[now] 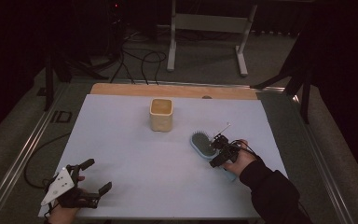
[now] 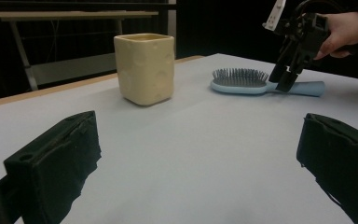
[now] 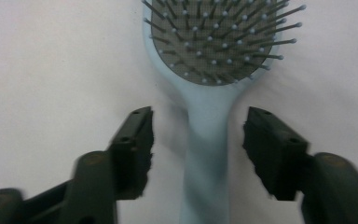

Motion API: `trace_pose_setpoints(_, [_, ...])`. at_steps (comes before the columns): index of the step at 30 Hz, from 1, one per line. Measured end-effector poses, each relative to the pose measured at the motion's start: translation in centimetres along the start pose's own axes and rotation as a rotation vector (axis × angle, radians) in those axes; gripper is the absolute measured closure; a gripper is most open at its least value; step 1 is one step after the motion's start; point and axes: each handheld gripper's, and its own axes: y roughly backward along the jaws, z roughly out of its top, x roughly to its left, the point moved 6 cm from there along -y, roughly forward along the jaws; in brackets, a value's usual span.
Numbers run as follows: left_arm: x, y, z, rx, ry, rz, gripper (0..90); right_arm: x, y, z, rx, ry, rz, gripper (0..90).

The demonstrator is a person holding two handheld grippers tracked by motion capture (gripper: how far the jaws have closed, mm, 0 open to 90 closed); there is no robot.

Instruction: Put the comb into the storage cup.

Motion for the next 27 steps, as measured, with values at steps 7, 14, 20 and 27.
trace_pose_setpoints(7, [0.0, 0.0, 0.0, 0.001, -0.001, 0.0, 0.0, -0.3, -0.4, 0.2, 0.019, -0.013, 0.002, 55.3])
trace_pose_setpoints(14, [0.0, 0.0, 0.0, 0.003, -0.003, -0.001, 0.0, -0.4, -1.0, 0.6, 0.04, -0.022, 0.005, 59.7])
trace_pose_setpoints(20, [0.0, 0.0, 0.0, 0.002, -0.003, -0.002, 0.0, -0.6, -1.3, 0.8, 0.066, -0.007, 0.008, 63.4])
trace_pose_setpoints(27, [0.0, 0.0, -0.1, 0.002, -0.001, -0.003, 0.0, -0.5, -1.3, 0.8, 0.084, 0.005, -0.001, 65.2])
